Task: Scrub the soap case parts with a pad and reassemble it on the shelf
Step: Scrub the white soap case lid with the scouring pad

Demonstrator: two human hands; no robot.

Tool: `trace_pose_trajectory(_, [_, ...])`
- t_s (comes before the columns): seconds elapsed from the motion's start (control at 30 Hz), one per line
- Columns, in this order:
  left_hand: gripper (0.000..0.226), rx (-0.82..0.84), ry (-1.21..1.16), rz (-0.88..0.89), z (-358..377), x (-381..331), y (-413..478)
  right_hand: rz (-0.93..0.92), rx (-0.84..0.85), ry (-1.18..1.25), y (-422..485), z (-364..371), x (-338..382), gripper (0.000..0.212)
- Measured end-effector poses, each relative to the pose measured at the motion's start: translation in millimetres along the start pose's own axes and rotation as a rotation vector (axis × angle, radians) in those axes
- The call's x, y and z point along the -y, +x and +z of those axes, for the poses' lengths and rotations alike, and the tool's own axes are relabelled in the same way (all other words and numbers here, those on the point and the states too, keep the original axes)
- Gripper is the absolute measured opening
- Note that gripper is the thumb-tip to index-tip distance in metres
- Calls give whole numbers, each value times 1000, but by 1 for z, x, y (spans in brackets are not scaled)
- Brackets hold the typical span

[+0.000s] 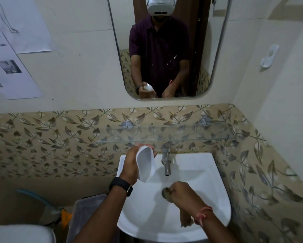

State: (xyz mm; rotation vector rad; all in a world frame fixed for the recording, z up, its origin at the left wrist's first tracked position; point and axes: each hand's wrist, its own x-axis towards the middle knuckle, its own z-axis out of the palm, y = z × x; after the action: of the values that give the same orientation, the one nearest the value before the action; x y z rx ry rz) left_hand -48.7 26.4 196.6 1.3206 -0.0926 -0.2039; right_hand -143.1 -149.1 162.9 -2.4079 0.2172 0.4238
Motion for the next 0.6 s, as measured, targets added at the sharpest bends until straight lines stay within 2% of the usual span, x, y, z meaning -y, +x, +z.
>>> trace_pose_trajectory(0.07, [60, 20, 67, 37, -1, 1, 3, -40, -131, 224, -5, -4, -2, 21])
trace_pose_trajectory(0.13, [59, 30, 93, 13, 1, 6, 0, -166, -313, 458, -8, -10, 7, 20])
trace_pose_trajectory(0.2, [62, 44, 79, -31, 5, 11, -4, -312, -380, 508, -8, -10, 18, 25])
trace_pose_trajectory(0.3, [57, 82, 38, -38, 16, 9, -7, -344, -280, 341, -7, 6, 32, 41])
trace_pose_trajectory(0.4, [55, 89, 151, 74, 23, 7, -8, -316, -240, 173, -10, 25, 33, 41])
trace_pose_trajectory(0.5, [59, 98, 320, 155, 20, 13, -10, -269, -146, 220, -9, 24, 33, 36])
trace_pose_trajectory(0.6, [59, 89, 311, 222, 14, 12, -11, -234, -11, 263, -5, 10, 28, 26])
